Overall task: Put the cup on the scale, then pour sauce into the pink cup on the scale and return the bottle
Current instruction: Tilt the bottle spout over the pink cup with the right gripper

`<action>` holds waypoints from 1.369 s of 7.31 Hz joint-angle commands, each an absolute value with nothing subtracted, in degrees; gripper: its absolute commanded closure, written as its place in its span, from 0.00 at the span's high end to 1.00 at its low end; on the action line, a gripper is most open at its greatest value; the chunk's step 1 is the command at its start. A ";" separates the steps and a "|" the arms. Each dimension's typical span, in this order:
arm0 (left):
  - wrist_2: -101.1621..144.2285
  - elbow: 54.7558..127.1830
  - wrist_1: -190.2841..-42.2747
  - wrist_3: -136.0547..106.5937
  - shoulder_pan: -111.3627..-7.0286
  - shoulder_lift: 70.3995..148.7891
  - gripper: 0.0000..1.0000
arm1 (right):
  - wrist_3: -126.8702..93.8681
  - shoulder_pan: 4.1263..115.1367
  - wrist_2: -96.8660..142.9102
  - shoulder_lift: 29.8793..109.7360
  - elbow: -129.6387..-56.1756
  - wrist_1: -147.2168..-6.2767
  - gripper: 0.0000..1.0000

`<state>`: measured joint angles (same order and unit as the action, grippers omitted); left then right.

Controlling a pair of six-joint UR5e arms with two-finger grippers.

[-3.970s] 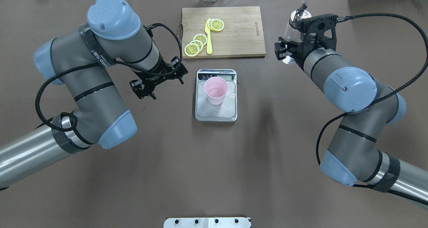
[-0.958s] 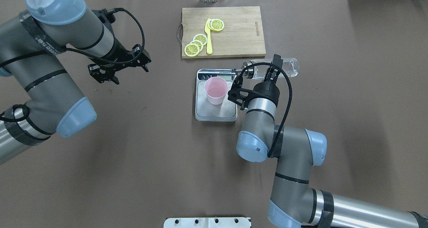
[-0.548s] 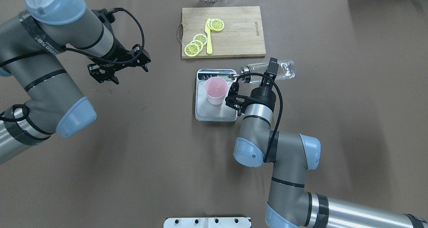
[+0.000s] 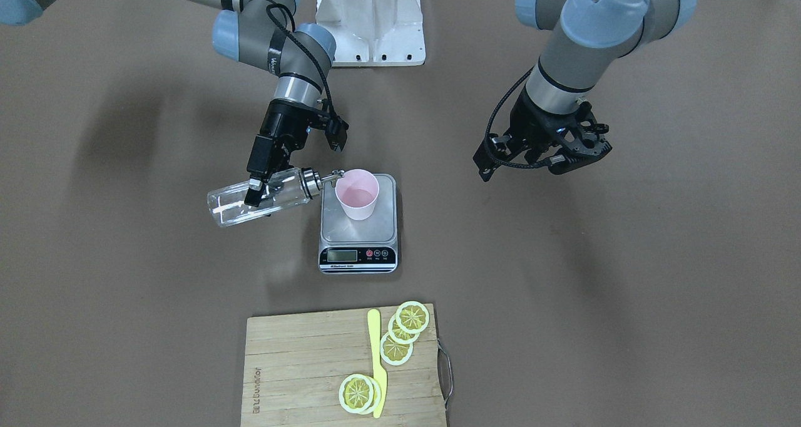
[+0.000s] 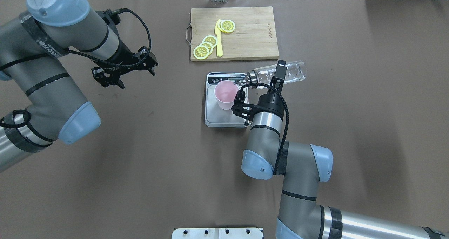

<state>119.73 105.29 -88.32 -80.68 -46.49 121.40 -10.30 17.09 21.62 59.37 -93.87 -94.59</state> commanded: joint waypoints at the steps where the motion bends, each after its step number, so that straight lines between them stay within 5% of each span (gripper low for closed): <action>1: 119.79 105.29 -88.50 -80.68 -46.67 121.38 0.97 | -7.30 17.05 19.52 59.33 -93.78 -94.66 0.00; 10: 119.88 105.29 -88.77 -80.86 -46.76 121.29 0.97 | 2.29 16.88 14.68 60.47 -93.69 -94.31 0.00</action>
<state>119.88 105.28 -88.76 -80.79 -46.76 121.35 1.98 16.87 14.89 60.43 -93.69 -94.54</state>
